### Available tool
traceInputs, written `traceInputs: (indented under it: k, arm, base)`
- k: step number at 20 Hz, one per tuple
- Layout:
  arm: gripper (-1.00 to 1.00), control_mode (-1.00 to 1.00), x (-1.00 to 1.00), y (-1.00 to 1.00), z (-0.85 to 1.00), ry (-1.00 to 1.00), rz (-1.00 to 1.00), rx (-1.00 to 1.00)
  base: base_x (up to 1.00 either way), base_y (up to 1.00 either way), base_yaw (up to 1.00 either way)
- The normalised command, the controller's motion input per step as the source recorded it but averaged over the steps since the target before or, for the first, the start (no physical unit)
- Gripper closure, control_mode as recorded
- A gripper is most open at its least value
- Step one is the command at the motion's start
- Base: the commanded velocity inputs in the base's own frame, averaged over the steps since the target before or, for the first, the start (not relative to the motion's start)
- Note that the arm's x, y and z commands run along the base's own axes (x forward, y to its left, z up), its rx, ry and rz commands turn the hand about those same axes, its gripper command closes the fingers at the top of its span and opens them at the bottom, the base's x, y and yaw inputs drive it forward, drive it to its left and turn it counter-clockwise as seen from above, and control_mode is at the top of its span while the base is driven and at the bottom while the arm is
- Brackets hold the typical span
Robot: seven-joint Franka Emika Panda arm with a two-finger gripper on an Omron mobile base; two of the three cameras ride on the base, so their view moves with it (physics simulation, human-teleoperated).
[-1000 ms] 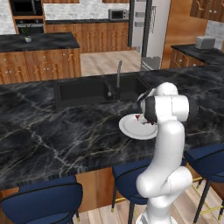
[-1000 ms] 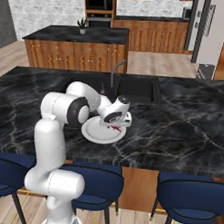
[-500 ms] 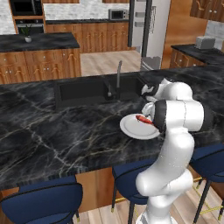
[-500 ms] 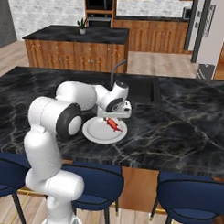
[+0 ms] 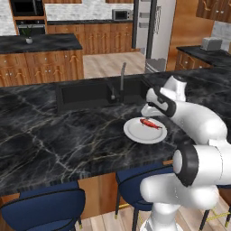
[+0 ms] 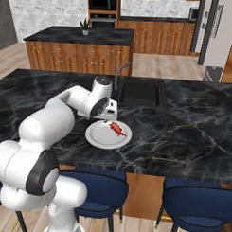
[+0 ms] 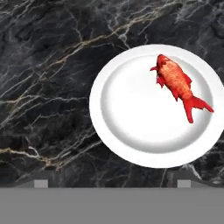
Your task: Take the cheese, fish, and bell pepper from the fridge and place them on the plate on the dining counter to create an appetizer plate.
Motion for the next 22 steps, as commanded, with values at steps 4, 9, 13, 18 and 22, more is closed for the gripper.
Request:
traceInputs:
  k: [4,9,13,18,22]
  arm:
    - [-1.00,-1.00,-1.00,0.00,0.81,-0.15,-0.19,0.14]
    - [-1.00,-1.00,-1.00,0.00,0.76,-0.08,-0.06,-0.16]
    - [-1.00,1.00,-0.25,0.02,0.05,-0.03,-0.02,-0.05]
    - [-1.00,1.00,0.00,0.00,0.00,0.00,0.00,0.00]
    - [-1.00,1.00,0.00,0.00,0.00,0.00,0.00,0.00]
  base:
    - [0.00,0.00,0.00]
    - [0.00,0.00,0.00]
    - [-0.75,0.29,-0.03]
    - [-1.00,0.97,0.00]
    - [-0.58,1.00,0.00]
